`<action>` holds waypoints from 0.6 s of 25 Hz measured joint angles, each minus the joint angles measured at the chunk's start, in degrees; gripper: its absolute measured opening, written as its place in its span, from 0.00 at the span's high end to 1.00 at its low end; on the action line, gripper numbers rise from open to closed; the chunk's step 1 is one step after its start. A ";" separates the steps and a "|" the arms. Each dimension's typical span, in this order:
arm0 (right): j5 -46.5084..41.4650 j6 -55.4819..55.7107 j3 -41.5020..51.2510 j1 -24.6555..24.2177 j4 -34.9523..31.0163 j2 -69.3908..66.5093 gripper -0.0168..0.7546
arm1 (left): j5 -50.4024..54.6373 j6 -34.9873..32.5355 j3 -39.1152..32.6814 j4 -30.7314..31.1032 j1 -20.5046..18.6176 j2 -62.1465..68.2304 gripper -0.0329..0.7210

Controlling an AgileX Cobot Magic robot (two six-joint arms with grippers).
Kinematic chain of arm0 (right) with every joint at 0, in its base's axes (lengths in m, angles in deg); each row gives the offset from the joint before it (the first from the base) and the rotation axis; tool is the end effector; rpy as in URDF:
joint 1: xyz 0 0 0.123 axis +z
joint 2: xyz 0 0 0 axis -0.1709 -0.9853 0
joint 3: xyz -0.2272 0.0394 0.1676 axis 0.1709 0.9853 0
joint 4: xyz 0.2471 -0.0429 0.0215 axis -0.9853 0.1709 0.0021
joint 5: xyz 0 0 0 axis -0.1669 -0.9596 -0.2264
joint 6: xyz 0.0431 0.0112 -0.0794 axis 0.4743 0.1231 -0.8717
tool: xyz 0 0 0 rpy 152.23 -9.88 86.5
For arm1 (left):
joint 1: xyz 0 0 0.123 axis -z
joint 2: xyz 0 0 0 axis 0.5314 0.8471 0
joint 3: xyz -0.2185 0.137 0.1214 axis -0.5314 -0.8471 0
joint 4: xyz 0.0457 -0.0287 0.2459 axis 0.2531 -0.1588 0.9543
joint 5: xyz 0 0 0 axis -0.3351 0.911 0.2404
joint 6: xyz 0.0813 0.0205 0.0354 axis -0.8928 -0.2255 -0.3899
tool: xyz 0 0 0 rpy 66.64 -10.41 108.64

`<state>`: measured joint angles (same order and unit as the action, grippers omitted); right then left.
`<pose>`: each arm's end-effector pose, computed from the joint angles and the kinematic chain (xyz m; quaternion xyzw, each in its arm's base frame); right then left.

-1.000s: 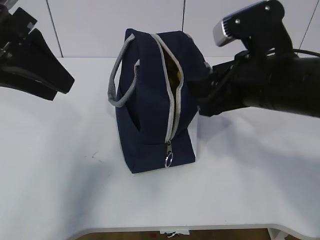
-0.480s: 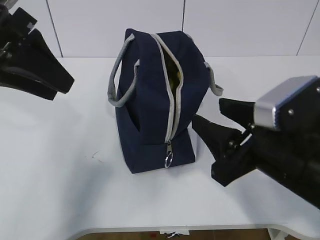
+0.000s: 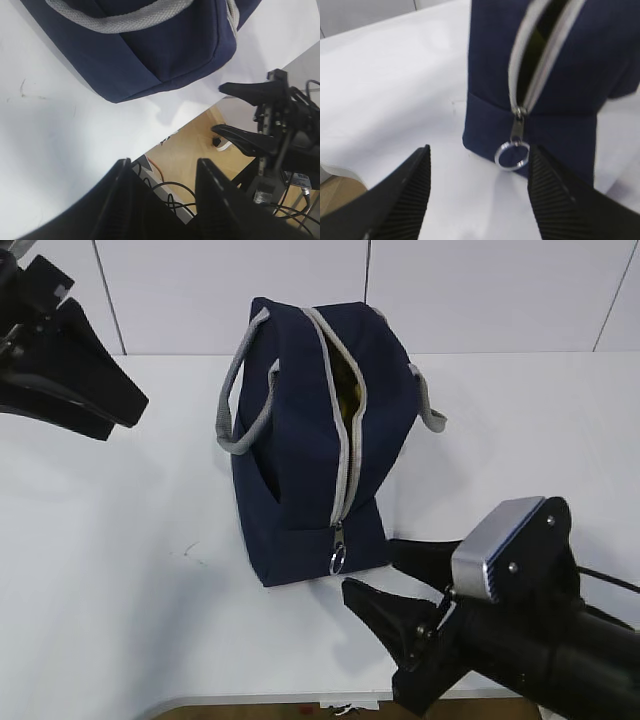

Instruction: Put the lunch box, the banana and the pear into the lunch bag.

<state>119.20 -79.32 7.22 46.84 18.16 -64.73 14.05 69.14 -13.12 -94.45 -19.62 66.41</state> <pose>0.1864 0.1487 0.1456 -0.2693 0.7536 0.2218 0.5572 0.2641 -0.1159 0.3317 0.1581 0.9209 -0.3348 0.1215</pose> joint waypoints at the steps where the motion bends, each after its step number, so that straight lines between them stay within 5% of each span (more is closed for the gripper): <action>1: 1.13 0.40 0.00 0.00 -0.69 -1.81 0.36 | 0.00 0.00 0.00 0.00 0.00 0.00 0.53; 15: 9.33 4.96 -3.74 0.00 -2.30 -16.04 0.36 | 0.00 0.00 0.00 0.00 0.00 0.00 0.54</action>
<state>128.53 -74.36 3.48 46.84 15.86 -80.77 14.05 69.14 -13.12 -94.45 -19.62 66.41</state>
